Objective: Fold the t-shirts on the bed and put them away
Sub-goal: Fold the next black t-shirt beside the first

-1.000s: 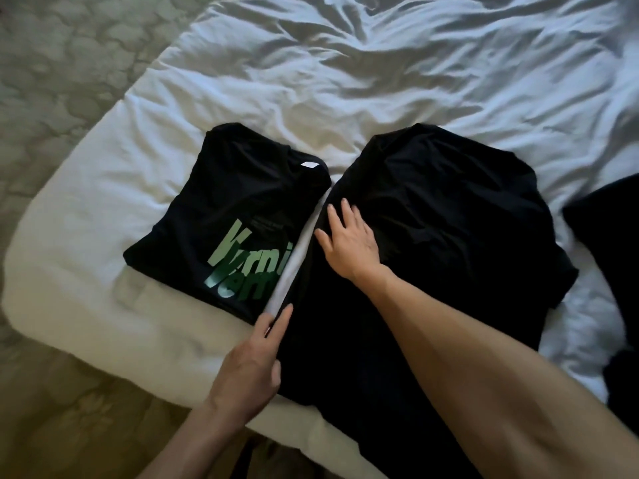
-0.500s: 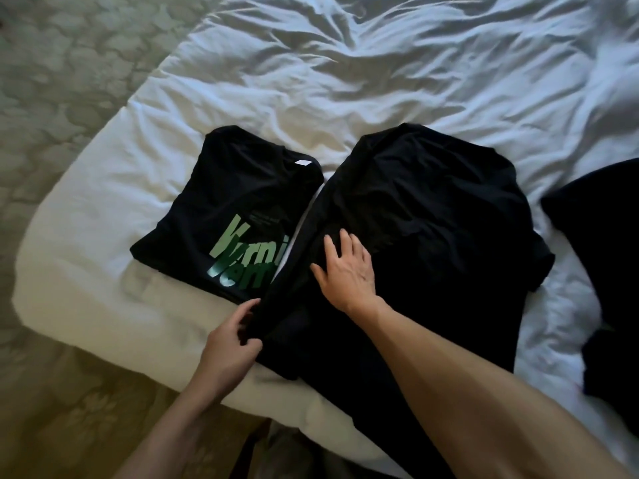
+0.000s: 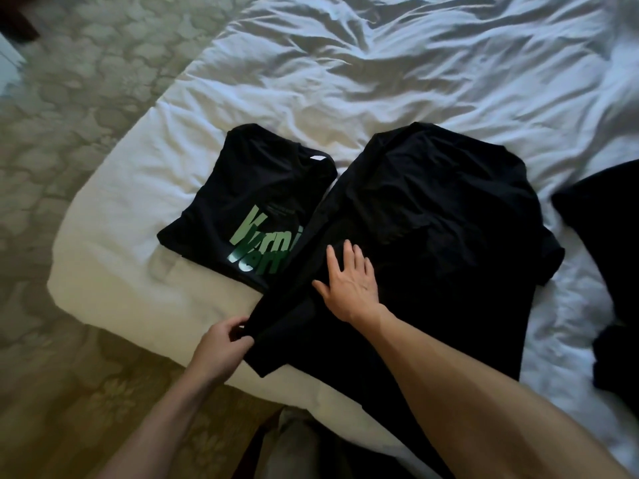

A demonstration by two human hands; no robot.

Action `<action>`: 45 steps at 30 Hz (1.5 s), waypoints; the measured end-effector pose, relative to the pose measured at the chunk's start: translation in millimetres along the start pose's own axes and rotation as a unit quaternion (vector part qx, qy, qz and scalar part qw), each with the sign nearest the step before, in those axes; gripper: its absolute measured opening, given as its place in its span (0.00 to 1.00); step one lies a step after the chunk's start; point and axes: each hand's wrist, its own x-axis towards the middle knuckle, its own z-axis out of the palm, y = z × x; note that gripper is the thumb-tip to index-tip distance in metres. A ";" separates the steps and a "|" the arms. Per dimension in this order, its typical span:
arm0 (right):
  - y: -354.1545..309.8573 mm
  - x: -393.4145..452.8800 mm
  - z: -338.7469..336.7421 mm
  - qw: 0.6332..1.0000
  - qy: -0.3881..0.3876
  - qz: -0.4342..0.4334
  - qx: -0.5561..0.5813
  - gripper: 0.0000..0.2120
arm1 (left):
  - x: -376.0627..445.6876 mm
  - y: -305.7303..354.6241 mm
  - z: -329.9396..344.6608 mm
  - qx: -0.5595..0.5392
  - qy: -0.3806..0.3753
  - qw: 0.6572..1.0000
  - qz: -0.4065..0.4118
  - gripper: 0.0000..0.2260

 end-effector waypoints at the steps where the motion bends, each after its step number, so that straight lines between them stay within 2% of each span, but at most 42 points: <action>1: -1.3 0.5 0.5 1.000 -0.003 0.003 0.004 0.36 | -0.2 -1.5 -3.3 -0.067 -0.005 0.998 -0.019 0.14; 3: -4.8 -0.1 1.6 1.000 -0.007 0.011 0.010 0.36 | -2.7 -4.5 0.3 -0.221 -0.024 0.973 -0.060 0.11; 5: -7.8 -0.9 2.7 1.000 -0.008 0.020 0.011 0.36 | -7.8 -8.1 10.7 -0.257 -0.025 0.965 -0.055 0.11; 9: -13.1 -1.3 1.7 0.999 -0.014 0.041 0.018 0.36 | -7.6 -17.9 16.8 -0.113 0.036 0.992 0.034 0.11; 11: -15.1 -3.2 1.1 0.998 -0.022 0.049 0.024 0.36 | -4.3 -25.1 12.9 -0.053 0.033 0.996 0.063 0.09; 14: -21.3 -3.1 -2.1 0.998 -0.022 0.060 0.030 0.36 | 1.2 -25.7 1.1 0.080 0.017 0.988 0.130 0.14; 16: -23.2 -3.0 -3.2 0.997 -0.017 0.067 0.036 0.36 | 1.9 -21.9 2.1 0.153 0.040 0.973 0.166 0.15; 19: -25.9 -7.4 -5.0 0.996 -0.004 0.073 0.044 0.36 | -1.0 -13.6 17.3 0.245 0.109 0.947 0.179 0.22; 23: -19.4 -27.5 -6.9 0.989 0.069 0.090 0.097 0.31 | 0.5 -6.7 44.6 0.345 0.176 0.884 0.261 0.30; 25: -6.9 -49.9 -0.7 0.977 0.111 0.140 0.112 0.27 | -0.9 -8.0 55.5 0.366 0.178 0.871 0.274 0.33; 28: 14.9 -92.3 15.8 0.957 0.099 0.238 0.133 0.25 | -10.5 -13.8 68.8 0.405 0.170 0.844 0.308 0.32; 30: 24.8 -116.0 26.0 0.956 0.075 0.253 0.128 0.24 | -16.9 -18.6 81.4 0.429 0.145 0.810 0.372 0.27; 32: 29.2 -131.8 32.9 0.957 0.075 0.248 0.131 0.23 | -26.4 -19.2 96.8 0.413 0.101 0.808 0.409 0.20; 34: 32.6 -145.5 35.9 0.951 0.082 0.265 0.138 0.21 | -44.4 -9.5 113.8 0.364 0.045 0.858 0.360 0.13; 36: 36.9 -157.8 37.7 0.938 0.091 0.306 0.137 0.19 | -56.0 -2.9 127.2 0.306 0.035 0.923 0.230 0.06; 39: 46.6 -176.1 40.4 0.897 0.094 0.409 0.141 0.23 | -54.2 -14.6 140.1 0.219 0.062 0.972 0.057 0.15; 41: 54.8 -186.9 46.8 0.869 0.103 0.462 0.145 0.29 | -52.8 -20.9 145.3 0.082 0.073 0.993 -0.042 0.17; 42: 59.1 -190.9 50.2 0.858 0.112 0.478 0.150 0.33 | -53.4 -19.4 147.2 -0.027 0.094 0.991 -0.090 0.15; 43: 63.7 -194.8 53.5 0.847 0.122 0.491 0.160 0.37 | -54.1 -17.4 148.8 -0.146 0.119 0.972 -0.137 0.12; 45: 72.8 -201.9 58.2 0.820 0.135 0.520 0.197 0.43 | -56.3 -10.1 149.9 -0.321 0.168 0.911 -0.199 0.19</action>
